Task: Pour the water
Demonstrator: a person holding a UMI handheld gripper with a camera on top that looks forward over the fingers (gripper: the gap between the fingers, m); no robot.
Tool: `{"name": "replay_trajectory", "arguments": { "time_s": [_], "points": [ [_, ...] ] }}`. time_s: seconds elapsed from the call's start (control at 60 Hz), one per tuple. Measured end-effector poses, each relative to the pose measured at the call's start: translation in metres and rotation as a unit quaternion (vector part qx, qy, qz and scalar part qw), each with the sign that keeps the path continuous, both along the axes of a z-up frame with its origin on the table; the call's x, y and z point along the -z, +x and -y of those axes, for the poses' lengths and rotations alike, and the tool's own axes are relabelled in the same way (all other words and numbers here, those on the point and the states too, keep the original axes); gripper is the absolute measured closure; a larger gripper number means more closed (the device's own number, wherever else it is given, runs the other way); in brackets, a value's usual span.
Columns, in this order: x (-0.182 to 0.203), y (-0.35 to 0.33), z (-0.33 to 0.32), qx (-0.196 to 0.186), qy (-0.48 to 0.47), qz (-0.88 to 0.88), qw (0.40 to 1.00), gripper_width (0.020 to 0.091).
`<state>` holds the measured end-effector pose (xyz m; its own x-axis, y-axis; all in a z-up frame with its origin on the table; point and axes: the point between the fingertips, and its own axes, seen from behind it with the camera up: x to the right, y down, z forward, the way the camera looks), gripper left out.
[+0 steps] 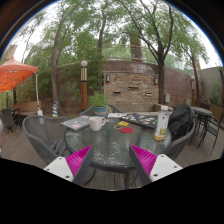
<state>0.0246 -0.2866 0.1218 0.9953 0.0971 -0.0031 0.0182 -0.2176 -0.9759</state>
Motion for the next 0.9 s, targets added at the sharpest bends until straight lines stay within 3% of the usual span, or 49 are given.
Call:
{"name": "replay_trajectory", "arguments": {
  "time_s": [0.333, 0.467, 0.8, 0.9],
  "points": [
    [0.018, 0.05, -0.042, 0.016, 0.02, 0.019, 0.999, 0.028],
    [0.03, 0.114, -0.08, 0.048, 0.032, 0.039, 0.998, 0.0281],
    [0.014, 0.245, -0.215, 0.123, 0.082, 0.086, 0.985, 0.0283],
    [0.026, 0.258, -0.248, 0.126, 0.068, 0.088, 0.986, 0.0286]
  ]
}}
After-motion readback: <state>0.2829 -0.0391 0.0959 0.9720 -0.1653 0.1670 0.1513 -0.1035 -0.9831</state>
